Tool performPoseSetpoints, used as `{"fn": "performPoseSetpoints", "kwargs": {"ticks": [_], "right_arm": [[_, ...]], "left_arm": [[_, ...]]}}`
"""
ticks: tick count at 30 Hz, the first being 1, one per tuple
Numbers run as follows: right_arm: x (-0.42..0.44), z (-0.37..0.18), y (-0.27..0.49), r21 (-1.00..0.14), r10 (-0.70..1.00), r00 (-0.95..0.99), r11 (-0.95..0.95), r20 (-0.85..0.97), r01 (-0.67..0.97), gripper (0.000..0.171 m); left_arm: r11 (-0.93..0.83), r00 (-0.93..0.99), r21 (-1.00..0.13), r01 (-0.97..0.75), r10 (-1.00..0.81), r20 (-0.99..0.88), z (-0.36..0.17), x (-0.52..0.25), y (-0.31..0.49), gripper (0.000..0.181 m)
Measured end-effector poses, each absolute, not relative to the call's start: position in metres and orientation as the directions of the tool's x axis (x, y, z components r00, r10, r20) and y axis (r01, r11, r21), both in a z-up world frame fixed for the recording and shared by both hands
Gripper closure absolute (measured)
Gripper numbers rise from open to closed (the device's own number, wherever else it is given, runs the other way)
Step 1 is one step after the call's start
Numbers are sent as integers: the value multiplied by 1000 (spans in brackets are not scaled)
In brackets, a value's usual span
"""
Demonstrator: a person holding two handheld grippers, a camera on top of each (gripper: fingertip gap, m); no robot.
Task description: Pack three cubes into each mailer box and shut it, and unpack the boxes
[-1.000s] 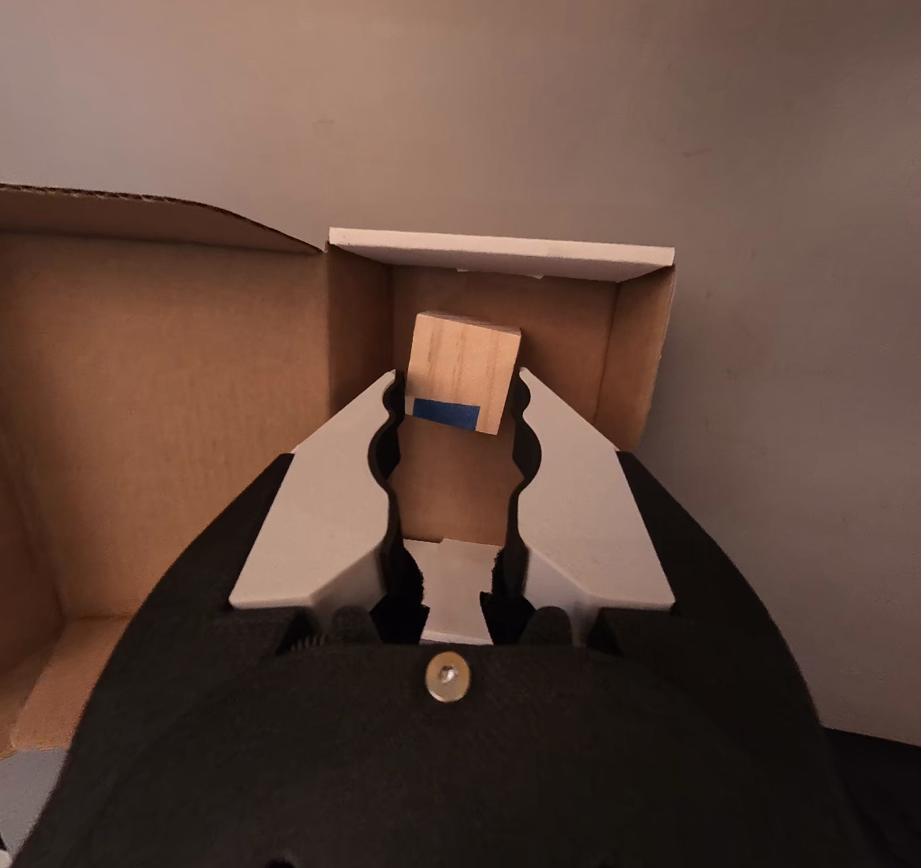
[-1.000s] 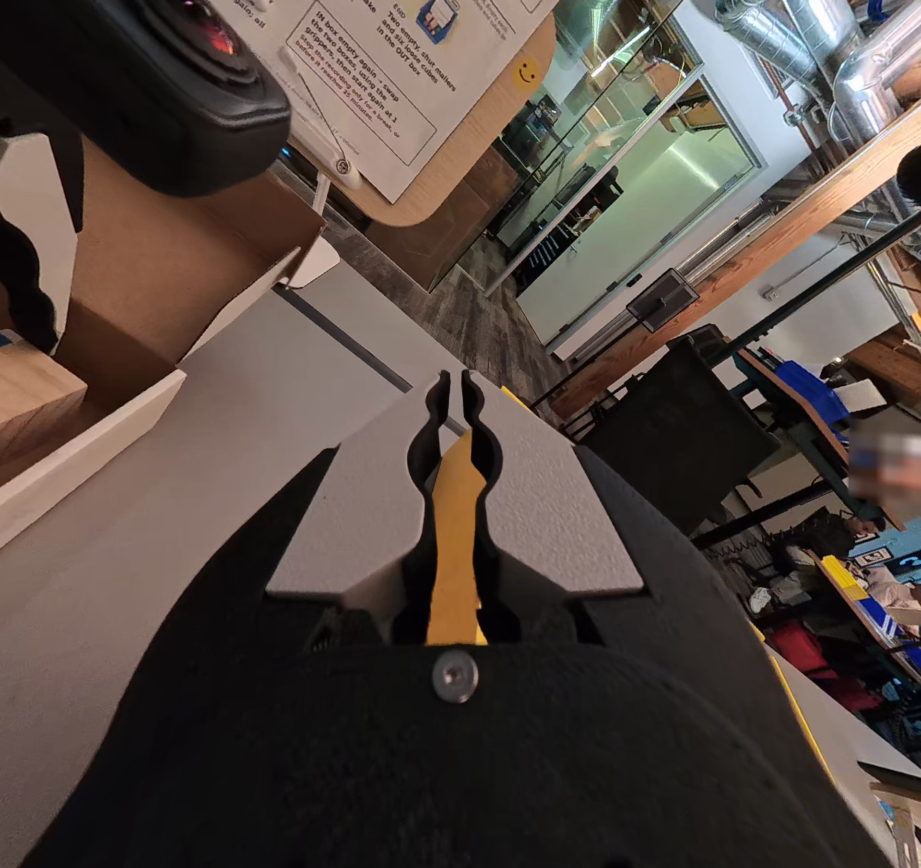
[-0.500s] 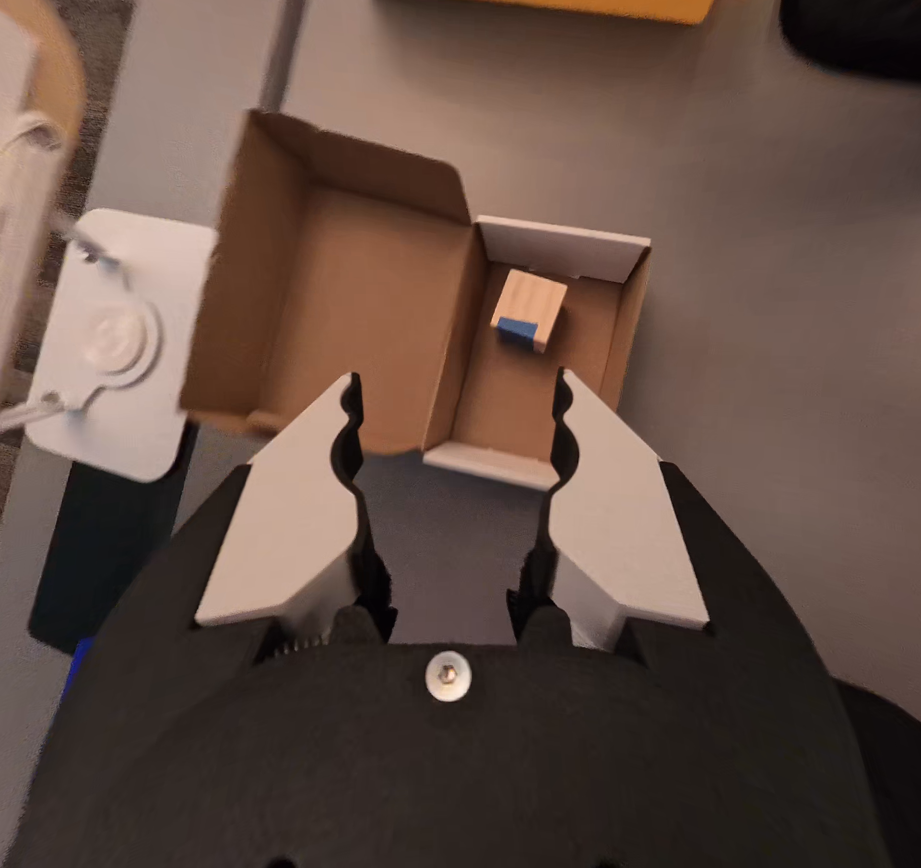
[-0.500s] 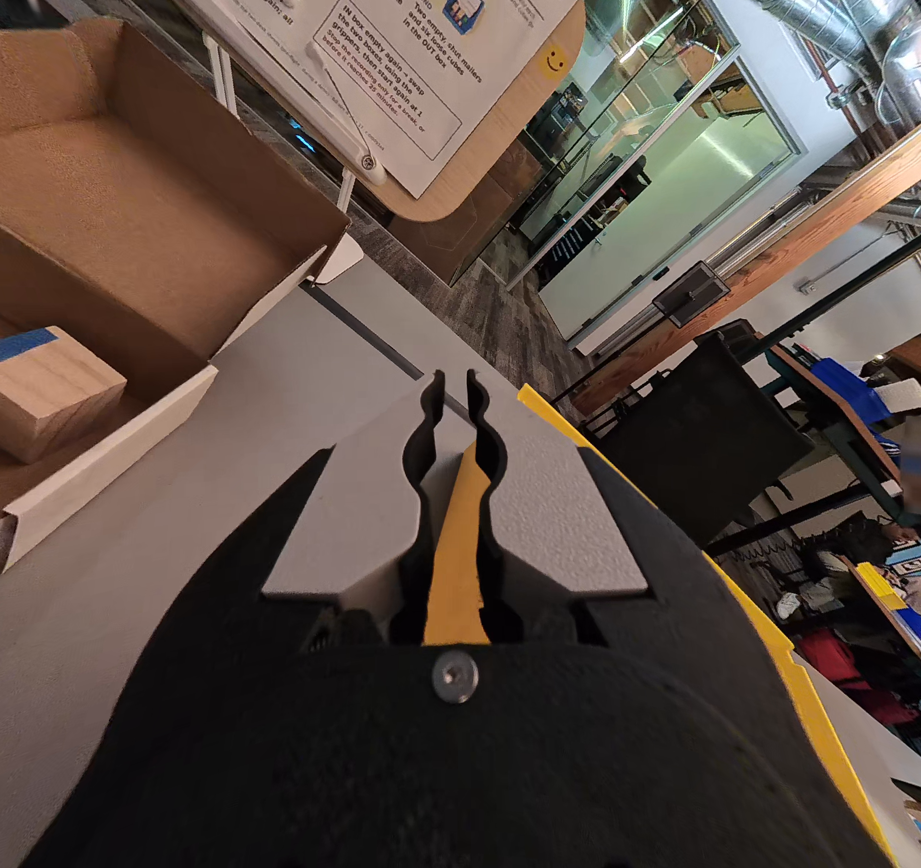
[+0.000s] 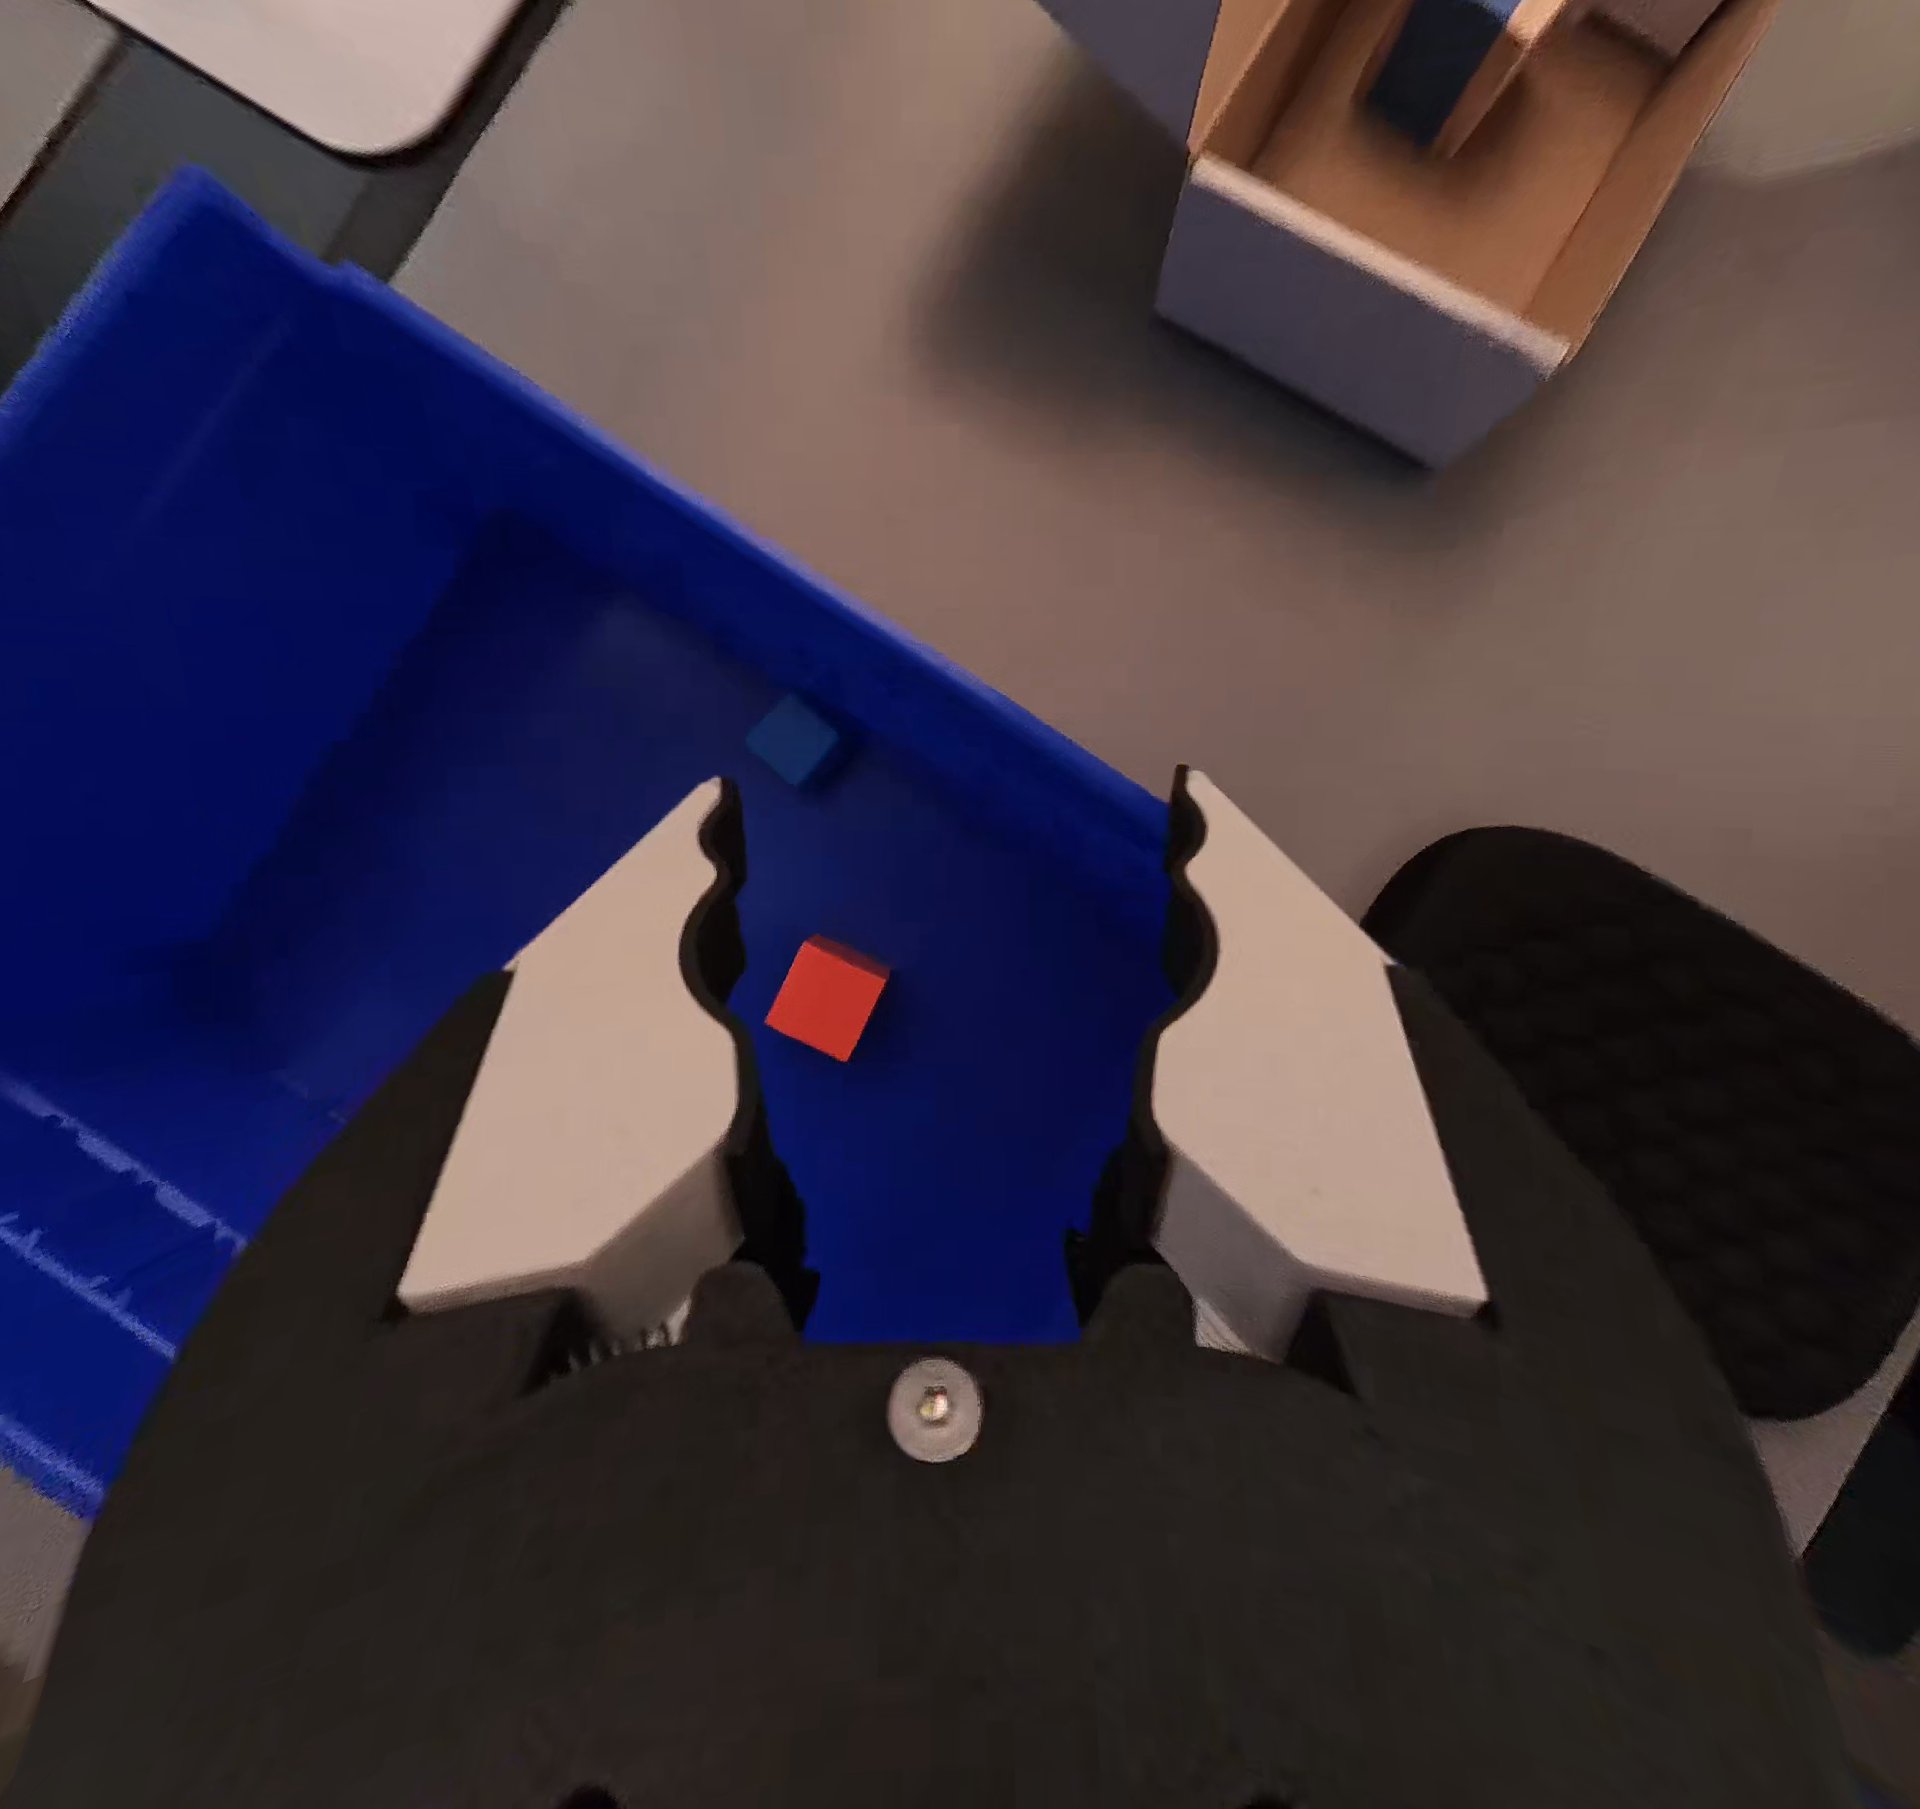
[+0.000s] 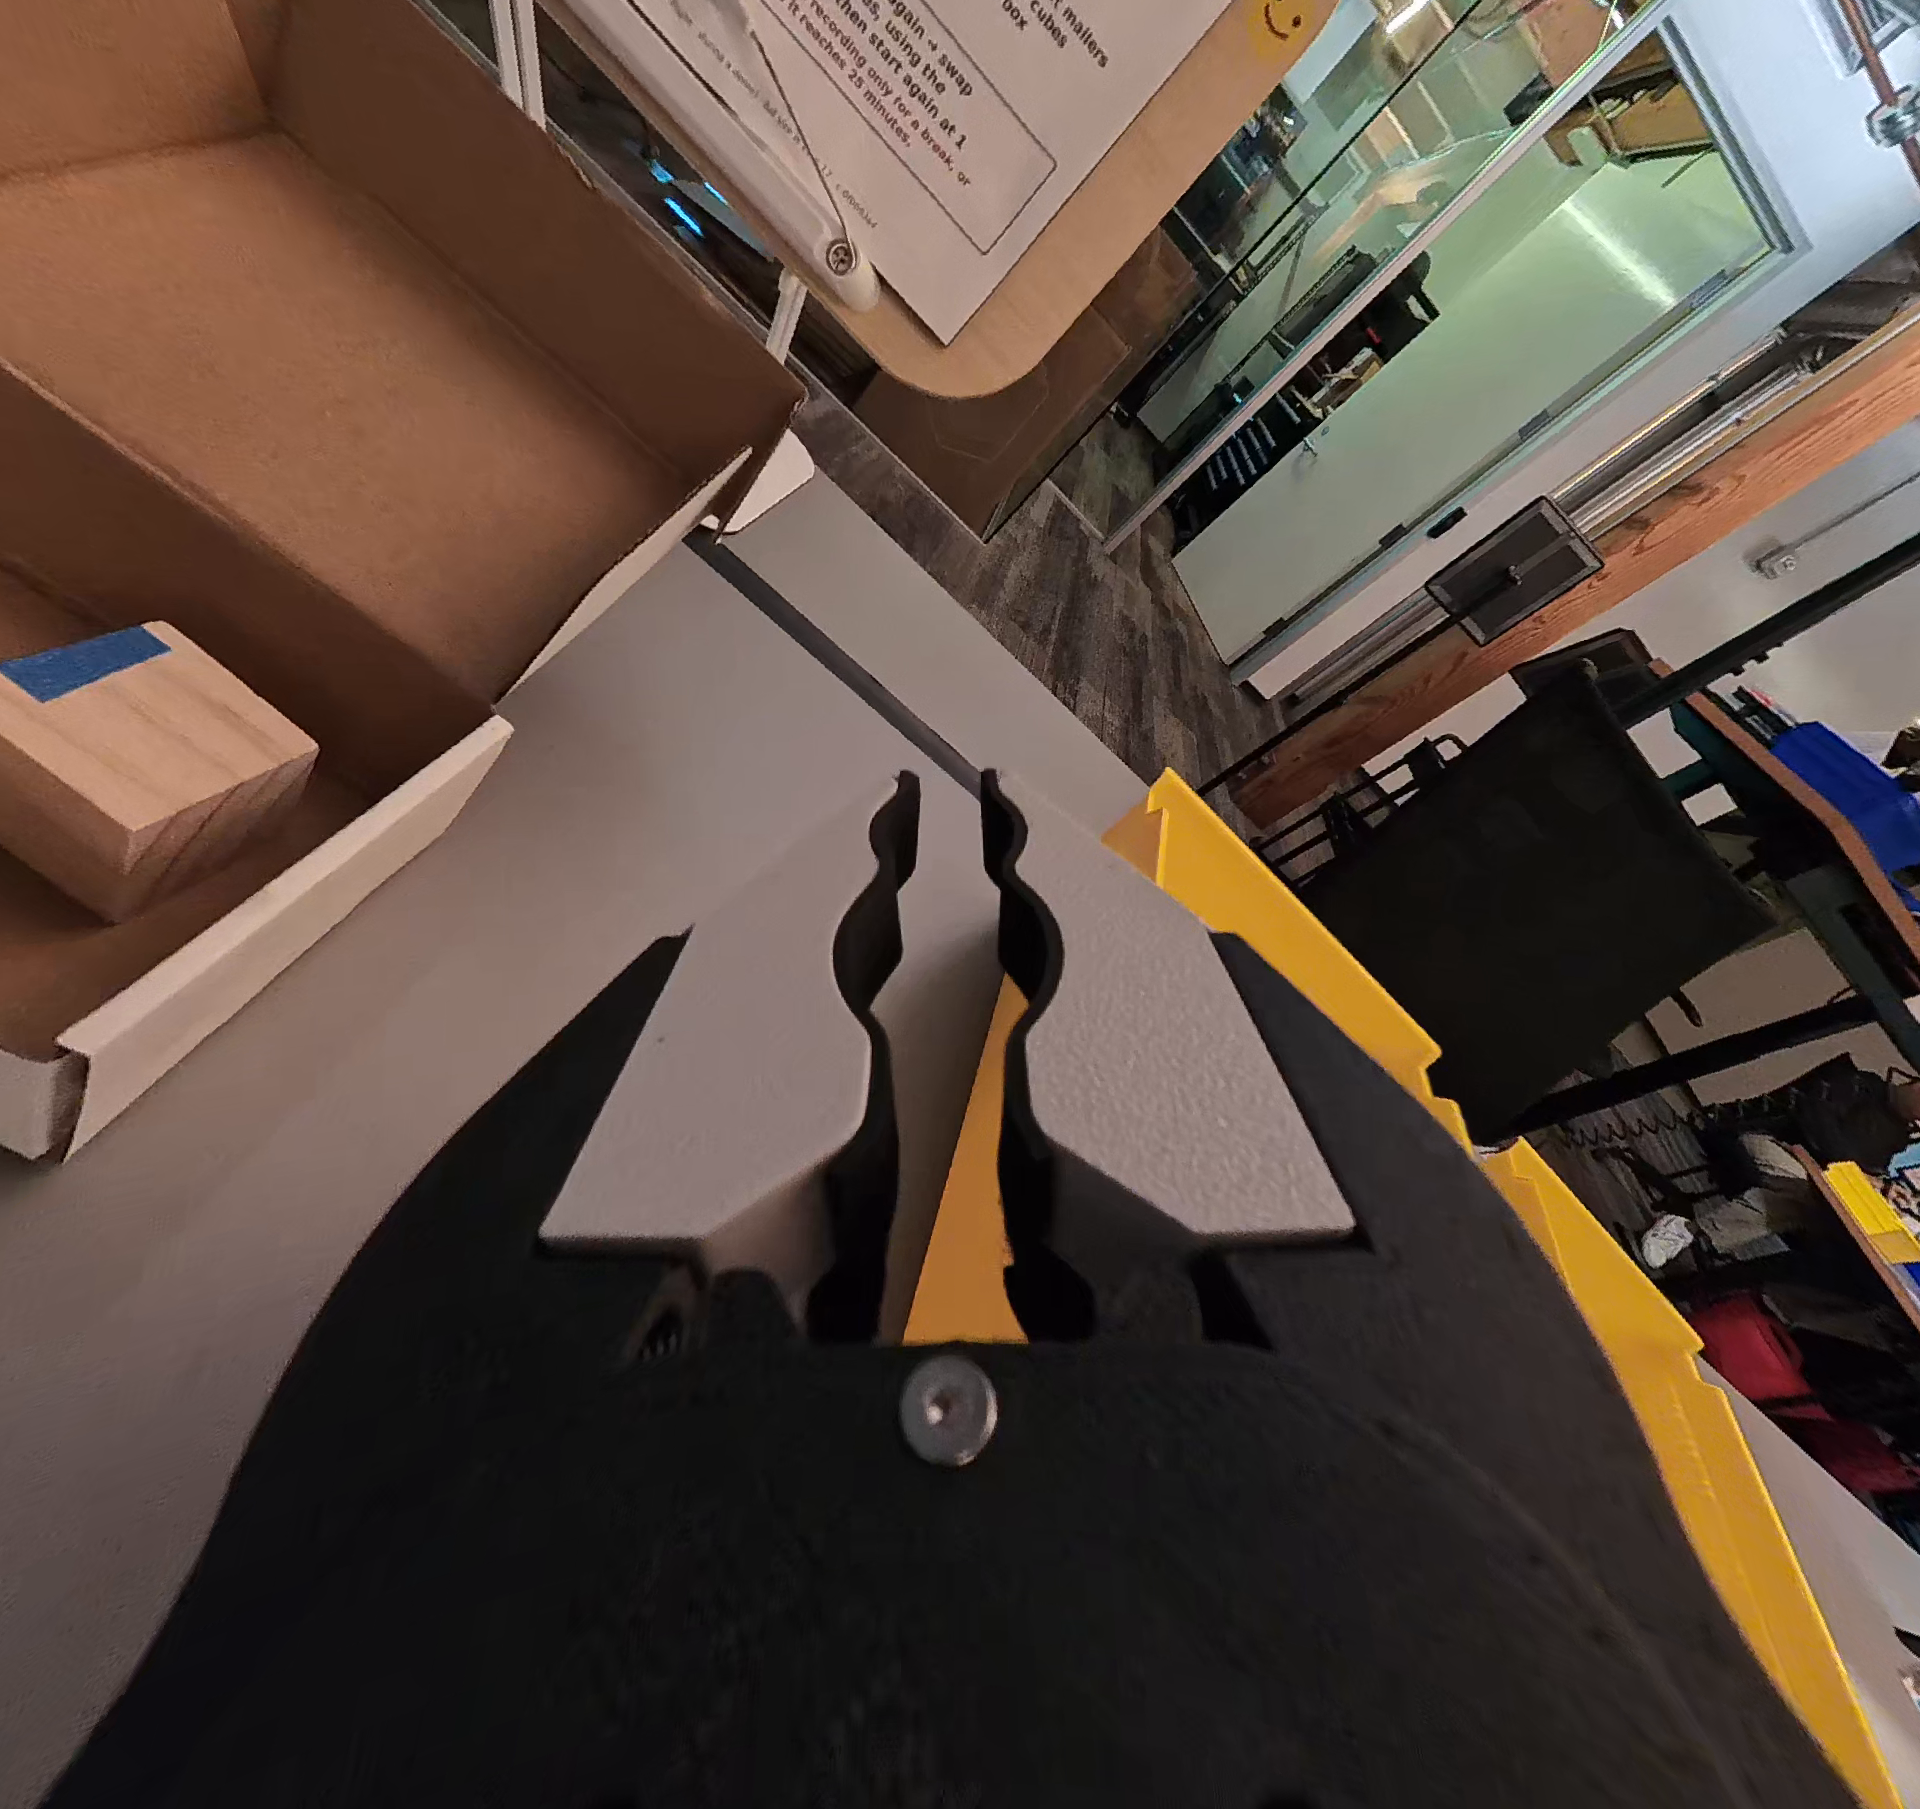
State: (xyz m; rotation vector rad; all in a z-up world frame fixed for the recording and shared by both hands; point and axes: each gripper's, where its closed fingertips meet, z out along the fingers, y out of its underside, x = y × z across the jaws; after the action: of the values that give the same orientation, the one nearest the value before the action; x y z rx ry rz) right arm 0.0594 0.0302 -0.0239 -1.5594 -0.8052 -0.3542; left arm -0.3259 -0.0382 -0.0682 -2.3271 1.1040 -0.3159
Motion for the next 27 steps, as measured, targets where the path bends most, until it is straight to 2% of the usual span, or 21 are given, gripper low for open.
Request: {"fn": "performPoseSetpoints", "kwargs": {"ticks": [3,6,12,18,21,23,25,27], "right_arm": [[64,-29,33,-740,289,707,9,646,673,161],[67,-33,35,-739,298,706,-3,642,673,161],[64,-40,38,-727,321,690,-5,649,687,160],[58,-49,39,-684,318,649,-3,691,729,160],[59,-51,39,-683,313,651,-8,692,730,161],[60,-53,40,-684,313,652,-14,690,730,161],[62,-55,42,-682,314,653,-20,690,731,161],[65,-58,44,-681,310,657,-39,687,731,161]], "left_arm": [[-514,645,-696,-502,-758,94,-46,-325,-35,102],[-504,684,-745,-438,-724,88,-36,-347,-29,106],[-593,719,-542,-595,-694,-29,-99,-399,-40,107],[-584,674,-460,-669,-738,-44,-135,-393,-42,109],[-577,639,-366,-730,-766,-67,-153,-393,-46,110],[-571,624,-338,-748,-779,-65,-159,-390,-47,124],[-576,637,-371,-728,-768,-57,-156,-382,-44,142],[-588,651,-369,-719,-757,-62,-159,-378,-44,144]]}}
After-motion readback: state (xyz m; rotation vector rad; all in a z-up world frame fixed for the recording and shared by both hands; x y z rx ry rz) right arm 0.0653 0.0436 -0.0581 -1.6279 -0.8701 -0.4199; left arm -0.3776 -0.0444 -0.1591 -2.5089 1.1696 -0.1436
